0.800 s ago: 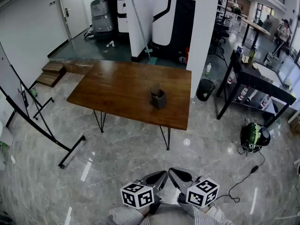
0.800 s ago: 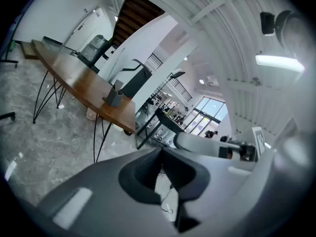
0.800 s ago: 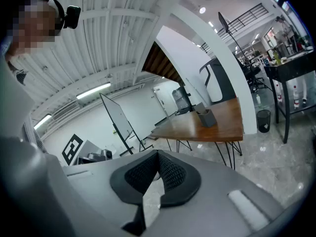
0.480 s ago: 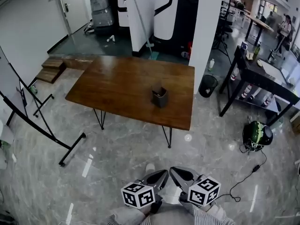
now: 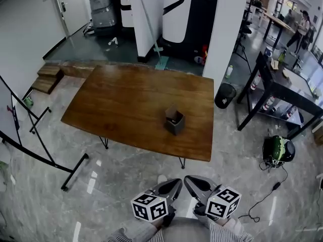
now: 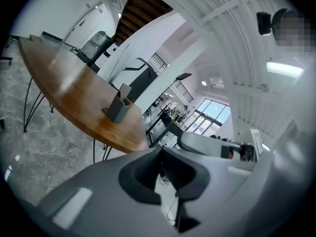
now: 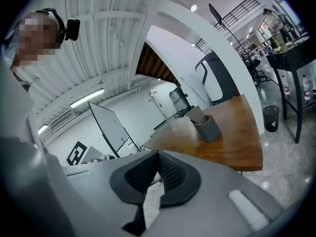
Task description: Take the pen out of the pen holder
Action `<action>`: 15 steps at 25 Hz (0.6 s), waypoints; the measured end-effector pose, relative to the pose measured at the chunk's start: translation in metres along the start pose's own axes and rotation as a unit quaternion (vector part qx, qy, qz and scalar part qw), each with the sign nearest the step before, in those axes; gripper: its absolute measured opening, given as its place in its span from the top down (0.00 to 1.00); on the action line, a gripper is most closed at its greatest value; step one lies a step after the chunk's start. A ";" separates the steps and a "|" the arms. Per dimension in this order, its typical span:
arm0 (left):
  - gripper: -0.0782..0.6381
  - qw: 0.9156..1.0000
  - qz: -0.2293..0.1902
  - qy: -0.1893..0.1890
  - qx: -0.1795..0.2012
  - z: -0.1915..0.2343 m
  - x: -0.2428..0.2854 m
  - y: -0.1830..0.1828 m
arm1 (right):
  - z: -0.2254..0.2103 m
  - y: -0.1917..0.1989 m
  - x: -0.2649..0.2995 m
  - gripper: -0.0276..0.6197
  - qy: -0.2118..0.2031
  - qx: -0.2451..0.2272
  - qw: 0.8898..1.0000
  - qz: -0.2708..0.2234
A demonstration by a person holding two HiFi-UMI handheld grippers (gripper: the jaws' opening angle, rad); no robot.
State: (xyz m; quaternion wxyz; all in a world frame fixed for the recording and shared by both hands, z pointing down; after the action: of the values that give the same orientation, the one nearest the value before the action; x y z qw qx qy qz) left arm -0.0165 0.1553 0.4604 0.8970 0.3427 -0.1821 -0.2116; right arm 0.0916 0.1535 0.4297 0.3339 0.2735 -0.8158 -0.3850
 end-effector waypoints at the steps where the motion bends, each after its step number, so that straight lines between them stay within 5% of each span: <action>1: 0.88 1.000 -0.002 0.002 -0.001 0.008 0.005 -0.013 | -0.004 -0.009 0.012 0.96 0.003 0.000 1.000 0.000; 15: 0.88 1.000 0.013 0.015 -0.012 0.110 0.060 -0.146 | -0.048 -0.105 0.145 0.96 0.027 0.001 1.000 -0.002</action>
State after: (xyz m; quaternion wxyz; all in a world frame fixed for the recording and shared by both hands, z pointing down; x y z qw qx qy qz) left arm -0.0552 -0.0326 0.4478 0.9064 0.3325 -0.1702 -0.1973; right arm 0.0567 -0.0278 0.4163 0.3551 0.2857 -0.8062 -0.3772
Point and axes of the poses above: the fingertips, and each gripper's own axes: x forward along the fingers, z to its left, y out of its underside, the point moved 6 cm from there along -x, backward along the fingers, and after that the axes turned 11 degrees about y, right-handed, at the moved point
